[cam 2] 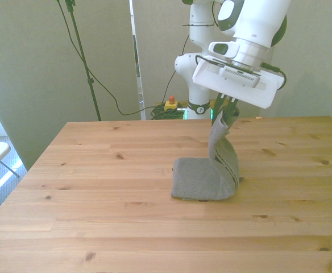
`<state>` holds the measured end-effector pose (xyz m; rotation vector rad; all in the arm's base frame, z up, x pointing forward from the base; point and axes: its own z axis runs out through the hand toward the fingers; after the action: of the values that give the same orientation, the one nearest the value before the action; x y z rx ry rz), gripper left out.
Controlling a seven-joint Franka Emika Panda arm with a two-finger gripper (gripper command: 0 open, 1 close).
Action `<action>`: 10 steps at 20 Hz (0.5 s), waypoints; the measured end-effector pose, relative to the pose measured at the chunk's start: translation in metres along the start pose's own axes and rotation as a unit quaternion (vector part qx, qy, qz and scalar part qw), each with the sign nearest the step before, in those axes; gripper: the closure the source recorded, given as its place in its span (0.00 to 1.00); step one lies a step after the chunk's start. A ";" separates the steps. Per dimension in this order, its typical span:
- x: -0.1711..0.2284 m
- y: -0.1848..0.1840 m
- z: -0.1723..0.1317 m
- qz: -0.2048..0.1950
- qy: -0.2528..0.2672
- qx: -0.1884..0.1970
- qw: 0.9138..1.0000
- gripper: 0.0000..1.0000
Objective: Fold the towel
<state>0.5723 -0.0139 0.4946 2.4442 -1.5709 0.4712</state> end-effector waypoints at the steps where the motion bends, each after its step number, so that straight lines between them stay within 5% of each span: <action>1: 0.007 0.004 0.007 0.009 -0.006 0.002 1.000 1.00; 4: 0.029 0.012 0.037 0.027 -0.024 0.000 0.999 1.00; 5: 0.035 0.013 0.048 0.032 -0.028 0.000 0.999 0.00; 10: 0.035 -0.002 0.089 0.028 -0.051 0.021 0.998 0.00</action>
<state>0.6019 -0.0727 0.4245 2.4970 -1.6908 0.3997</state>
